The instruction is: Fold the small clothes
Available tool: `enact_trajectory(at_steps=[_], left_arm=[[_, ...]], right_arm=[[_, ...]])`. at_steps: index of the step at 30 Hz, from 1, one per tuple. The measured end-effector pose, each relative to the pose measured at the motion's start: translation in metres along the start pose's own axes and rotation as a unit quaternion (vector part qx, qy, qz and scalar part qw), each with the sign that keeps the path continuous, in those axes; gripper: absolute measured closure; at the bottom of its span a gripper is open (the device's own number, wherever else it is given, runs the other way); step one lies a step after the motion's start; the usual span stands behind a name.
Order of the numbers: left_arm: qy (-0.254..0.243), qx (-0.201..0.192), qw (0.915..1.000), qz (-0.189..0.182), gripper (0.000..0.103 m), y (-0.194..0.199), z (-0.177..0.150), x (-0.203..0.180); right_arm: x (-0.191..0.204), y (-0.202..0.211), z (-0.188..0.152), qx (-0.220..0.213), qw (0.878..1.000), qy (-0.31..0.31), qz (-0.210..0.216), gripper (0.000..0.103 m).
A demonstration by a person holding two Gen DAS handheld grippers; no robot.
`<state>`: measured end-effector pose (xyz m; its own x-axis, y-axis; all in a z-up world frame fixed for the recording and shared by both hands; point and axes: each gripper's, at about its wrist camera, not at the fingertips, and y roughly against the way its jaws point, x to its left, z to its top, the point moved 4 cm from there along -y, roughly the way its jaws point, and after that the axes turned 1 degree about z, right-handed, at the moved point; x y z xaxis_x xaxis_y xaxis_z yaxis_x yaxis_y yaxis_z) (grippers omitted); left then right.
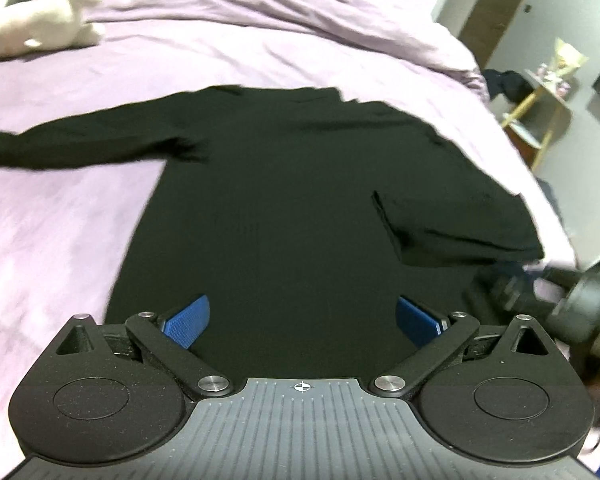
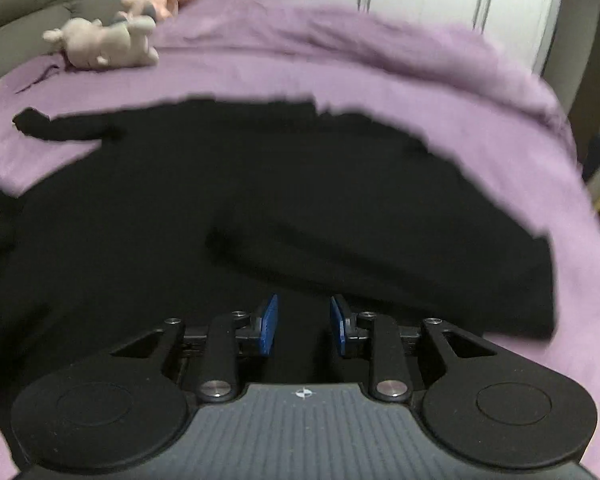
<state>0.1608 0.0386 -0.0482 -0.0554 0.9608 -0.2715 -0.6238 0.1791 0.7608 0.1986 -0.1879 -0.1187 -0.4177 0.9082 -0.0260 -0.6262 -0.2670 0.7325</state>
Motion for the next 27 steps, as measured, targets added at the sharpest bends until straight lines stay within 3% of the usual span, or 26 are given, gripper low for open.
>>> enact_trajectory(at_steps=[3, 5, 11, 14, 16, 17, 18, 20, 23, 25, 27], left_arm=[[0.015, 0.001, 0.9992, -0.038, 0.001, -0.019, 0.016, -0.008], [0.024, 0.014, 0.9970, -0.072, 0.002, -0.041, 0.028, -0.019], [0.090, 0.082, 0.9834, -0.135, 0.022, -0.116, 0.053, -0.043], [0.103, 0.110, 0.9801, -0.129, 0.033, -0.146, 0.055, -0.048], [0.106, 0.110, 0.9801, -0.126, 0.035, -0.154, 0.058, -0.049], [0.109, 0.105, 0.9798, -0.131, 0.040, -0.154, 0.060, -0.049], [0.111, 0.103, 0.9794, -0.134, 0.051, -0.153, 0.061, -0.050], [0.112, 0.110, 0.9779, -0.138, 0.059, -0.157, 0.061, -0.052], [0.106, 0.113, 0.9779, -0.140, 0.062, -0.164, 0.057, -0.054], [0.100, 0.113, 0.9791, -0.136, 0.072, -0.165, 0.057, -0.055], [0.089, 0.116, 0.9814, -0.124, 0.094, -0.166, 0.059, -0.055]], right_arm=[[-0.015, 0.016, -0.018, 0.003, 0.995, -0.095, 0.004, 0.076], [-0.034, 0.027, -0.032, -0.006, 0.985, -0.169, 0.013, 0.076], [-0.051, 0.059, -0.079, -0.052, 0.932, -0.353, 0.061, 0.076], [-0.053, 0.061, -0.090, -0.062, 0.913, -0.395, 0.079, 0.076], [-0.055, 0.063, -0.094, -0.059, 0.913, -0.396, 0.078, 0.076], [-0.057, 0.065, -0.094, -0.059, 0.912, -0.397, 0.078, 0.076], [-0.059, 0.066, -0.093, -0.060, 0.911, -0.400, 0.081, 0.076], [-0.063, 0.066, -0.093, -0.063, 0.908, -0.406, 0.081, 0.076], [-0.065, 0.065, -0.090, -0.066, 0.905, -0.412, 0.079, 0.076], [-0.064, 0.065, -0.089, -0.065, 0.906, -0.412, 0.077, 0.076], [-0.064, 0.066, -0.087, -0.059, 0.909, -0.407, 0.071, 0.076]])
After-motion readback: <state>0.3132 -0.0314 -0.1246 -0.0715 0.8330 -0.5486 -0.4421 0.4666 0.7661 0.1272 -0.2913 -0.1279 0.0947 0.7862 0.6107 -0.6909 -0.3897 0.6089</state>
